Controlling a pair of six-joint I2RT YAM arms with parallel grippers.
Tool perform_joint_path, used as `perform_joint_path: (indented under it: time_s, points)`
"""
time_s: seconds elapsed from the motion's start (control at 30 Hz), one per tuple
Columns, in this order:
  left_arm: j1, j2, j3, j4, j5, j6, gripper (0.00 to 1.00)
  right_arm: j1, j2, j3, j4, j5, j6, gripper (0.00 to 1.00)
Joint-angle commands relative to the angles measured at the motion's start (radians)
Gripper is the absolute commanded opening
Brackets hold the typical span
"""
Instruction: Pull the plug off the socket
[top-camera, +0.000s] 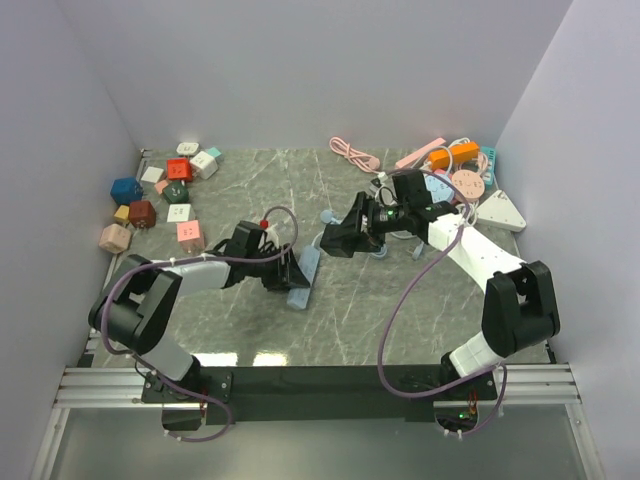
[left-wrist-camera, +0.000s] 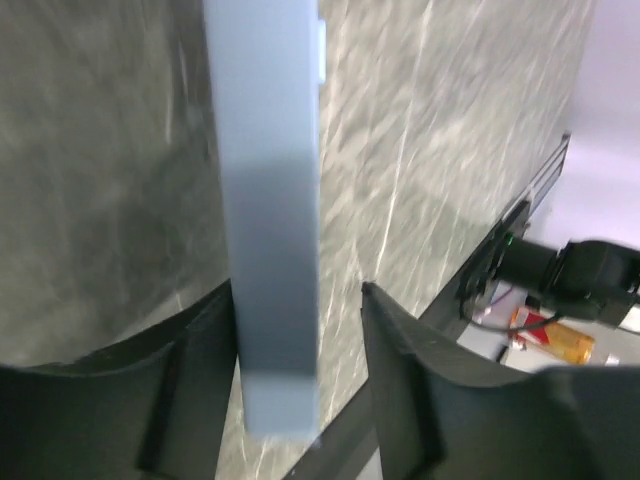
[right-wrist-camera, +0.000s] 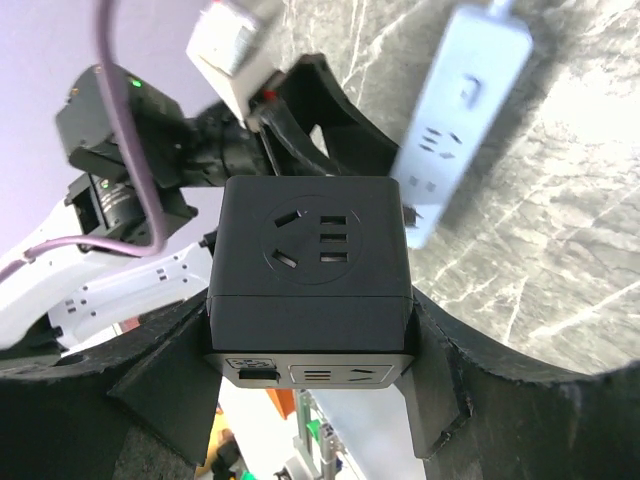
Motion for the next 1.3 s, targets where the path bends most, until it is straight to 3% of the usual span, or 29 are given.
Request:
perform_joint_path:
  time_s: [0.0, 0.1, 0.17, 0.23, 0.43, 0.77, 1.0, 1.27]
  points:
    - [-0.032, -0.006, -0.015, 0.098, 0.072, -0.009, 0.58, -0.008, -0.002, 0.011, -0.014, -0.077, -0.060, 0.00]
    - [-0.037, -0.020, -0.028, 0.119, 0.092, -0.020, 0.66, -0.008, 0.009, 0.024, -0.042, -0.084, -0.079, 0.00]
    - [-0.037, -0.049, -0.024, 0.110, 0.101, -0.014, 0.76, -0.006, 0.024, 0.044, -0.068, -0.087, -0.109, 0.00]
    - [-0.039, -0.081, 0.002, 0.043, 0.092, 0.032, 0.99, -0.006, 0.050, 0.065, -0.131, -0.095, -0.140, 0.00]
    - [-0.037, -0.282, 0.090, -0.207, -0.020, 0.274, 0.99, -0.006, 0.093, 0.099, -0.217, -0.119, -0.209, 0.00]
    - [-0.057, -0.501, 0.077, -0.235, 0.049, 0.605, 0.99, 0.061, 0.170, 0.157, -0.381, -0.311, -0.375, 0.00]
    - [-0.106, -0.439, 0.149, -0.352, 0.120, 0.779, 0.99, 0.175, 0.195, 0.165, -0.375, -0.377, -0.378, 0.00]
    - [-0.203, -0.428, 0.199, -0.343, 0.159, 0.762, 1.00, 0.210, 0.213, 0.202, -0.351, -0.364, -0.340, 0.00]
